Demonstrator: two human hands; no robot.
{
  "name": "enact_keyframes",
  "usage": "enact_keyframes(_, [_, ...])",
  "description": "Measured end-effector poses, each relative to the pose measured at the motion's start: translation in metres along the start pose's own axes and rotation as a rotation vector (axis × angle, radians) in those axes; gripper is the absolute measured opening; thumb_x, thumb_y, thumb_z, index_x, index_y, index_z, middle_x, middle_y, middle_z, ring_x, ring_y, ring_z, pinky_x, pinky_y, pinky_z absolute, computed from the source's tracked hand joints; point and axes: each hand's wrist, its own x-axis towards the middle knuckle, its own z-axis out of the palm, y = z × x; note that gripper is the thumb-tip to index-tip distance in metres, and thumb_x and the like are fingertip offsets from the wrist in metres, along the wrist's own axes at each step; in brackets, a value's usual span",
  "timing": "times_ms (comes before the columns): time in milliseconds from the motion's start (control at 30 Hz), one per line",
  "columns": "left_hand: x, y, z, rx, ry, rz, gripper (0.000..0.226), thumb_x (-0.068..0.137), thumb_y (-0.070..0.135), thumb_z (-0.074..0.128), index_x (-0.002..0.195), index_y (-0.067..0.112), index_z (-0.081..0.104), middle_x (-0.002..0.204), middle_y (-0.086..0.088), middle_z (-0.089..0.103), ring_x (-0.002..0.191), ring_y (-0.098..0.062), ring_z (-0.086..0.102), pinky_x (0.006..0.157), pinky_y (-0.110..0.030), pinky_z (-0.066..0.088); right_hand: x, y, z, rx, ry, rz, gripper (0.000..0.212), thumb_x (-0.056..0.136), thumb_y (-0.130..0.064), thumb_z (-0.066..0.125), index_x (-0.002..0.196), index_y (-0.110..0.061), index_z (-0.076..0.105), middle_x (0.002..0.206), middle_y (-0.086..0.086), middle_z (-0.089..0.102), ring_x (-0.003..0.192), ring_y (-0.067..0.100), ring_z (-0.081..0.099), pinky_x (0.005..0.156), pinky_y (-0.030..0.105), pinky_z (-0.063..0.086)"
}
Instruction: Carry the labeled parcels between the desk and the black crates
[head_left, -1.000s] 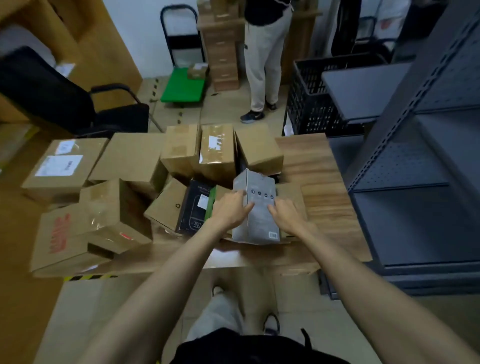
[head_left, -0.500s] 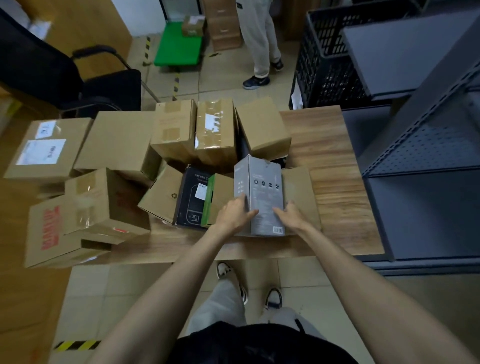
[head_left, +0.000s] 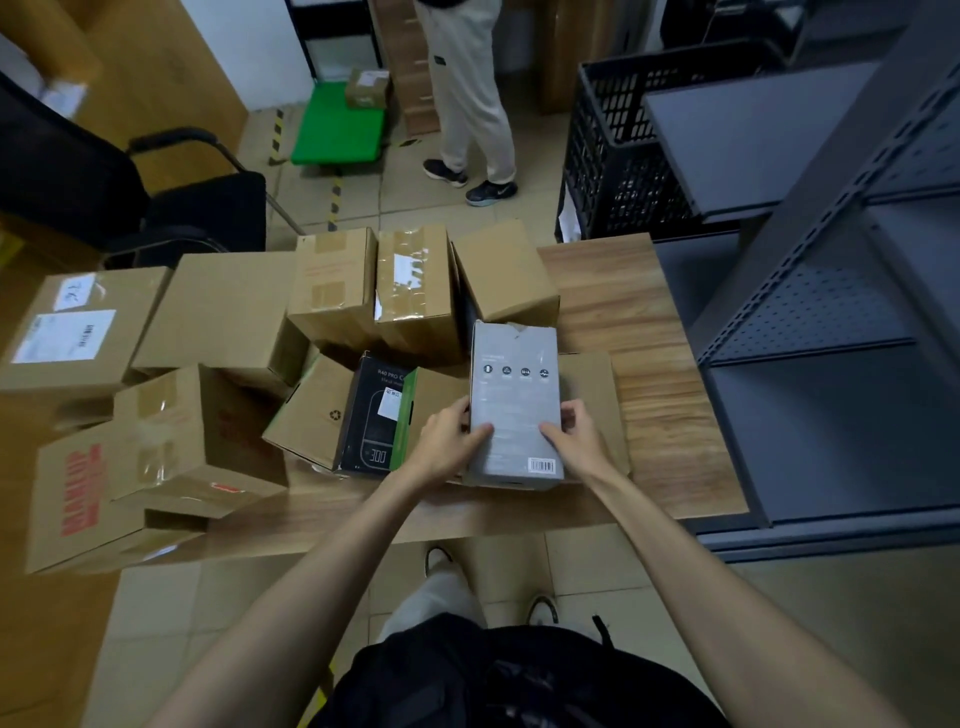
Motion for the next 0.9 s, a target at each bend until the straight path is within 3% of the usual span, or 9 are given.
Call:
enact_keyframes(67, [-0.004, 0.001, 0.001, -0.100, 0.063, -0.011, 0.061, 0.093, 0.041, 0.067, 0.146, 0.014, 0.050, 0.138, -0.005, 0.062, 0.119, -0.023, 0.062, 0.097, -0.051, 0.056, -0.008, -0.004, -0.003, 0.057, -0.008, -0.051, 0.030, 0.093, -0.010, 0.067, 0.113, -0.012, 0.045, 0.113, 0.013, 0.061, 0.103, 0.031, 0.064, 0.088, 0.045, 0.055])
enact_keyframes(200, [-0.012, -0.002, 0.004, -0.305, 0.161, -0.006, 0.057, 0.093, 0.035, 0.070, 0.144, 0.016, 0.053, 0.135, 0.000, 0.063, 0.114, -0.016, 0.064, 0.095, -0.048, 0.057, -0.020, -0.015, -0.012, 0.127, -0.021, -0.113, 0.039, 0.094, -0.006, 0.065, 0.128, -0.005, 0.047, 0.122, 0.014, 0.058, 0.110, 0.026, 0.059, 0.084, 0.032, 0.050])
enact_keyframes(300, [-0.018, 0.002, 0.002, -0.408, 0.192, 0.003, 0.055, 0.094, 0.026, 0.071, 0.145, 0.016, 0.052, 0.134, 0.000, 0.063, 0.111, -0.010, 0.064, 0.088, -0.034, 0.059, -0.023, -0.016, -0.021, 0.214, -0.016, -0.084, 0.046, 0.090, -0.008, 0.071, 0.131, -0.004, 0.050, 0.131, 0.021, 0.058, 0.119, 0.031, 0.059, 0.097, 0.038, 0.050])
enact_keyframes(367, [-0.020, 0.003, 0.001, -0.471, 0.198, 0.008, 0.054, 0.094, 0.024, 0.071, 0.144, 0.015, 0.053, 0.132, 0.002, 0.064, 0.107, -0.004, 0.063, 0.081, -0.023, 0.056, -0.029, -0.021, -0.026, 0.276, -0.029, -0.039, 0.058, 0.089, -0.014, 0.074, 0.139, -0.002, 0.046, 0.140, 0.021, 0.053, 0.126, 0.029, 0.055, 0.100, 0.032, 0.047])
enact_keyframes(500, [-0.023, 0.002, -0.001, -0.531, 0.211, -0.013, 0.055, 0.092, 0.021, 0.073, 0.144, 0.014, 0.054, 0.134, -0.001, 0.063, 0.108, -0.007, 0.063, 0.084, -0.026, 0.055, -0.038, -0.023, -0.033, 0.261, -0.136, 0.058, 0.093, 0.086, -0.046, 0.075, 0.156, -0.010, 0.026, 0.155, 0.011, 0.039, 0.140, 0.026, 0.041, 0.108, 0.030, 0.034])
enact_keyframes(600, [-0.028, 0.000, -0.004, -0.542, 0.187, -0.037, 0.057, 0.092, 0.022, 0.073, 0.145, 0.013, 0.053, 0.139, -0.004, 0.060, 0.115, -0.018, 0.062, 0.090, -0.034, 0.056, -0.044, -0.023, -0.035, 0.268, -0.222, 0.148, 0.124, 0.056, -0.075, 0.080, 0.152, -0.011, 0.035, 0.137, 0.008, 0.061, 0.123, 0.024, 0.058, 0.104, 0.043, 0.047])
enact_keyframes(667, [-0.031, 0.003, -0.006, -0.511, 0.169, -0.050, 0.060, 0.093, 0.024, 0.072, 0.148, 0.015, 0.049, 0.140, -0.001, 0.057, 0.118, -0.019, 0.059, 0.091, -0.037, 0.055, -0.048, -0.027, -0.036, 0.270, -0.189, 0.114, 0.096, 0.066, -0.064, 0.079, 0.138, -0.007, 0.051, 0.114, 0.004, 0.070, 0.101, 0.017, 0.067, 0.080, 0.031, 0.054])
enact_keyframes(733, [-0.032, 0.010, -0.007, -0.440, 0.177, -0.030, 0.061, 0.094, 0.025, 0.071, 0.149, 0.016, 0.046, 0.133, 0.007, 0.052, 0.115, -0.014, 0.054, 0.087, -0.031, 0.052, -0.049, -0.032, -0.033, 0.256, -0.125, 0.076, 0.069, 0.081, -0.047, 0.077, 0.131, -0.006, 0.054, 0.109, 0.002, 0.067, 0.091, 0.011, 0.063, 0.066, 0.025, 0.049])
enact_keyframes(900, [-0.035, 0.034, -0.001, -0.314, 0.269, 0.031, 0.063, 0.093, 0.051, 0.066, 0.143, 0.015, 0.052, 0.138, 0.002, 0.050, 0.125, -0.016, 0.052, 0.094, -0.029, 0.050, -0.052, -0.051, -0.024, 0.330, -0.011, -0.026, 0.064, 0.081, -0.027, 0.082, 0.132, -0.002, 0.052, 0.125, 0.015, 0.065, 0.098, 0.021, 0.065, 0.087, 0.033, 0.054])
